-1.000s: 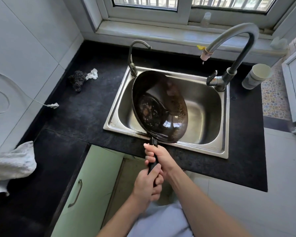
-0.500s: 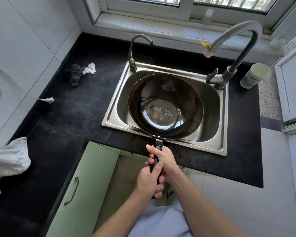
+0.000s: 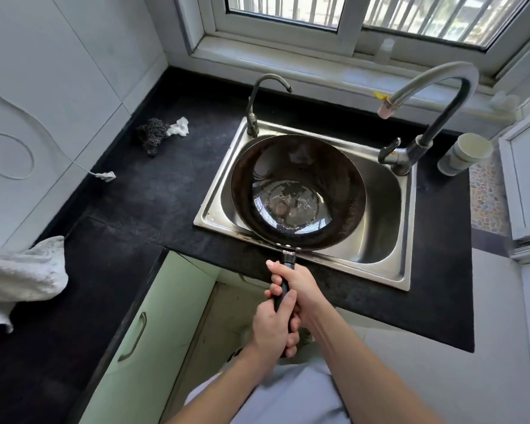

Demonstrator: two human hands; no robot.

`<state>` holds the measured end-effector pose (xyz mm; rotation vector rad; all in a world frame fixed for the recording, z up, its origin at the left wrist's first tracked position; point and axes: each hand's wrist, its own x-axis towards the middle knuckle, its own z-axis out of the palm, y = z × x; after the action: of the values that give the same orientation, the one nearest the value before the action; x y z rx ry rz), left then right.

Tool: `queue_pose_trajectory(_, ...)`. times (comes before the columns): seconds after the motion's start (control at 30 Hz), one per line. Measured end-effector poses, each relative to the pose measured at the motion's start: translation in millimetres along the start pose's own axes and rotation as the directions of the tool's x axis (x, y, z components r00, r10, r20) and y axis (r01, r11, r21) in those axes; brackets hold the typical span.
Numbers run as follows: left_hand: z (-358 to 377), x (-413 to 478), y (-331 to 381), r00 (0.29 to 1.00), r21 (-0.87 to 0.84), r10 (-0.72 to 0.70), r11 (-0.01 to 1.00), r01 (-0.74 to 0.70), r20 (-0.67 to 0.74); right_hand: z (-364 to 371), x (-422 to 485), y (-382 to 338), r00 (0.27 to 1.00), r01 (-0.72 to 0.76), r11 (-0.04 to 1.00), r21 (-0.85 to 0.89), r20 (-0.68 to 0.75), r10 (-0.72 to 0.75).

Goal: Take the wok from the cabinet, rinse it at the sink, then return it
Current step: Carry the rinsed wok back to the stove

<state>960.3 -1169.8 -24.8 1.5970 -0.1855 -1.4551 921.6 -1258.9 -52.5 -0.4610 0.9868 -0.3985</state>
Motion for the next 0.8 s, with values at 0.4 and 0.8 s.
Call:
queue_pose_trajectory(0.4, 45.0, -14.7, -13.7, 0.954, -0.125, 0.076, 0.985, -0.117, -0.289, -11.8, -11.2, -21.8, 0.978, -0.051, 0.963, -0.264, 0.184, 0.103)
queue_pose_trajectory(0.8, 106.1, -68.6, -60.6, 0.76, -0.327, 0.047, 0.884, -0.334, -0.649, -31.6, -49.0, 5.8, 0.855, -0.087, 0.747, -0.659, 0.336, 0.396)
